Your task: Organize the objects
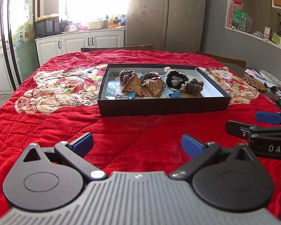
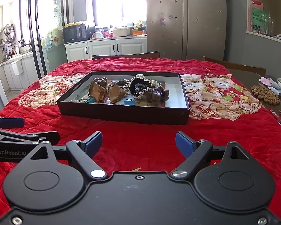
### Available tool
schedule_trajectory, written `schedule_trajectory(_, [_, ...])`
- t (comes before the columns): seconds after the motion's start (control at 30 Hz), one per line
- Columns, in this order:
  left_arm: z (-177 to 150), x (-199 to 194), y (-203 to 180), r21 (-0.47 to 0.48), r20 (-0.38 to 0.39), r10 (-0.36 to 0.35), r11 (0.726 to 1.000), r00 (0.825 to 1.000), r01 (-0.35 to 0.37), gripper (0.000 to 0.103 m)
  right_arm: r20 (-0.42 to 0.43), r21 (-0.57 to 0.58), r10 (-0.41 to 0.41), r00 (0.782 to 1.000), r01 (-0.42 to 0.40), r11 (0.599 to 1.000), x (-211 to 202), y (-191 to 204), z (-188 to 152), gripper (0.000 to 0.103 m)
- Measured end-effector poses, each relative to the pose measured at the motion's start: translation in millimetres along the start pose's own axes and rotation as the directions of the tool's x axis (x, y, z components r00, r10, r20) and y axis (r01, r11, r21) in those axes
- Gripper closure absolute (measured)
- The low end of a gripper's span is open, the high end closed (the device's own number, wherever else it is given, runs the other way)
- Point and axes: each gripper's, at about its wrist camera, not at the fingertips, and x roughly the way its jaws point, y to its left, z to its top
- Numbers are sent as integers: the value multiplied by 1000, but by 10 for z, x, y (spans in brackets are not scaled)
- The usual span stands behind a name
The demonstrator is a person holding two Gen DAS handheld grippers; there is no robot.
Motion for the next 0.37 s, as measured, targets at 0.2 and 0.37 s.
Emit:
schedule_trajectory(0.2, [-6, -8, -2, -5, 3, -15, 1000, 1000, 15, 0, 0, 3, 0, 1000, 0, 1000, 0, 2, -5, 18])
schedule_trajectory(0.37, [-14, 7, -26, 13, -3, -29, 999, 1000, 29, 0, -5, 3, 3, 1000, -3, 1000, 7, -1, -14, 18])
